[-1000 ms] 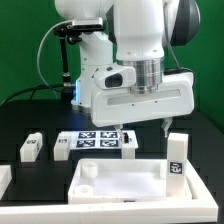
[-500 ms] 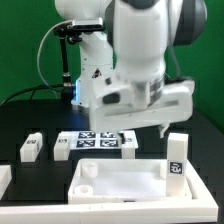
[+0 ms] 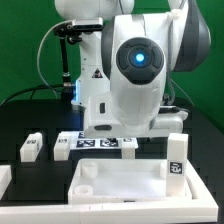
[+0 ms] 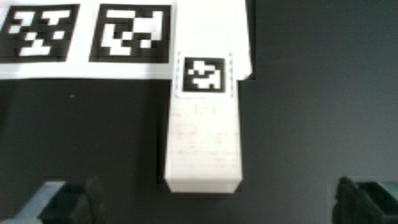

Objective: Assemble desk

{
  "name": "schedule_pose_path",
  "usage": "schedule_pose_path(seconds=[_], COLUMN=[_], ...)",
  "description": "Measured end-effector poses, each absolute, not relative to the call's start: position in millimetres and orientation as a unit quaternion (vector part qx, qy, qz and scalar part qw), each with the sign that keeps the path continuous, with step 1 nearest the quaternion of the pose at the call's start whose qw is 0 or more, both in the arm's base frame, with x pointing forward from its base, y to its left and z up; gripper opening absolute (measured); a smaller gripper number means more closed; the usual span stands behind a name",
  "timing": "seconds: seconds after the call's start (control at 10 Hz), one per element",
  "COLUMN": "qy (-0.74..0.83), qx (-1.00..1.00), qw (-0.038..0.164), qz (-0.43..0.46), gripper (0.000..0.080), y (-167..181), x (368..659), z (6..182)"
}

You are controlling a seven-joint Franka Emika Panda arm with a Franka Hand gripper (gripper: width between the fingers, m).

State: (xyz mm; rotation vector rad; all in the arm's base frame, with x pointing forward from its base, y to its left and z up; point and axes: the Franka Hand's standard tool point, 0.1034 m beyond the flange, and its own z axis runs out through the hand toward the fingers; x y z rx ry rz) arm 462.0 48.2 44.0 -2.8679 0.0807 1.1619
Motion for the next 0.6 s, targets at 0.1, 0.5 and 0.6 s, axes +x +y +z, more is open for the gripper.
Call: schedule_pose_path(seconds=[0.1,0.5,0.6], qy=[0.032,0.075,0.081], qx=[-0.924,-0.888,-0.887], qw=[0.028,0.067,0.060], qz=[0.381,0.448,0.451], gripper=[0.0649,0.0649,0.0649], y=[48.3,51.8,54.3], x=[457.6,421.7,420.0], z=[41.3,9.8,7.5])
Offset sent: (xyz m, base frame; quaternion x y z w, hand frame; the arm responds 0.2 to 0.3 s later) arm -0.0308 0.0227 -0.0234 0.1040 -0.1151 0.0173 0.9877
